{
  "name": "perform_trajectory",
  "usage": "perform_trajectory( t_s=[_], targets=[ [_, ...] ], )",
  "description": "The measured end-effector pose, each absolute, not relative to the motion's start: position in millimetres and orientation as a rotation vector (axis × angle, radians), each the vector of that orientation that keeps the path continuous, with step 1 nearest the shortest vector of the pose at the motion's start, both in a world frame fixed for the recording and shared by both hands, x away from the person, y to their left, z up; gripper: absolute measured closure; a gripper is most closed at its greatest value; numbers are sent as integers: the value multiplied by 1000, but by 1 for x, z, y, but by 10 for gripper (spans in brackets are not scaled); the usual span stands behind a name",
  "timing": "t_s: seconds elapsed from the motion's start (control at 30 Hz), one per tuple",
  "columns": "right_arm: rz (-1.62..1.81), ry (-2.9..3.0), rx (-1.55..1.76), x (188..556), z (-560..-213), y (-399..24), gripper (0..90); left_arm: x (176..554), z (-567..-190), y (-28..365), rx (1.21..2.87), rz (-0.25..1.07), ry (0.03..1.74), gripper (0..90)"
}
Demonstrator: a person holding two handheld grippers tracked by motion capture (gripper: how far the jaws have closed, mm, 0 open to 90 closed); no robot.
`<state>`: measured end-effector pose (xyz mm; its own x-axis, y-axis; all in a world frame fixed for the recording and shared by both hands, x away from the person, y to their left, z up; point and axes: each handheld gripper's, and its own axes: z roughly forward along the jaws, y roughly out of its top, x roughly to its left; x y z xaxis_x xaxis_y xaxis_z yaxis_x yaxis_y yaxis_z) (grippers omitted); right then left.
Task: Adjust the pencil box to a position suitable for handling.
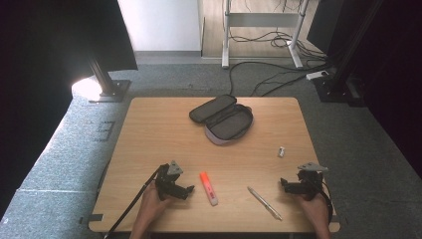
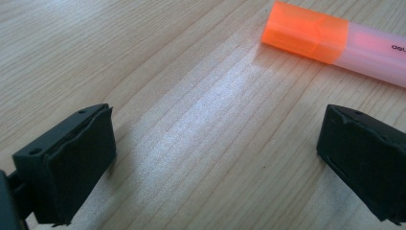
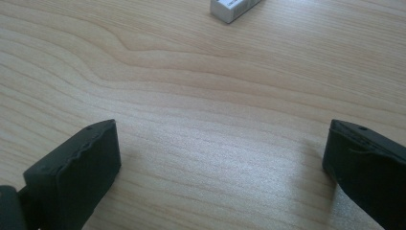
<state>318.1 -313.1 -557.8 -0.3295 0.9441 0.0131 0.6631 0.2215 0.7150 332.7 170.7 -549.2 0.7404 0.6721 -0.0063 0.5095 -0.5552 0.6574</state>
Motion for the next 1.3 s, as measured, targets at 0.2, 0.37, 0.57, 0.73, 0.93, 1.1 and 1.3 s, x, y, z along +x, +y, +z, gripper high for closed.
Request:
perform_trajectory(
  t_s=[0.2, 0.37, 0.57, 0.73, 0.93, 1.1, 1.3],
  targets=[
    [889, 2083, 1469, 318, -558, -313, 0, 332, -549, 170, 2283, 326, 892, 0],
    [894, 2092, 1460, 318, -558, -312, 0, 332, -549, 170, 2281, 326, 893, 0],
    [900, 2106, 1447, 319, -558, -312, 0, 333, -549, 170, 2264, 338, 914, 22],
    [901, 2109, 1442, 319, -558, -312, 0, 334, -549, 171, 2265, 333, 903, 29],
    [901, 2109, 1442, 319, -558, -312, 0, 334, -548, 173, 2272, 330, 887, 44],
    [901, 2109, 1442, 319, -558, -312, 0, 335, -545, 173, 2279, 320, 889, 71],
    [901, 2109, 1442, 319, -558, -312, 0, 337, -538, 173, 2234, 278, 886, 71]
  ],
)
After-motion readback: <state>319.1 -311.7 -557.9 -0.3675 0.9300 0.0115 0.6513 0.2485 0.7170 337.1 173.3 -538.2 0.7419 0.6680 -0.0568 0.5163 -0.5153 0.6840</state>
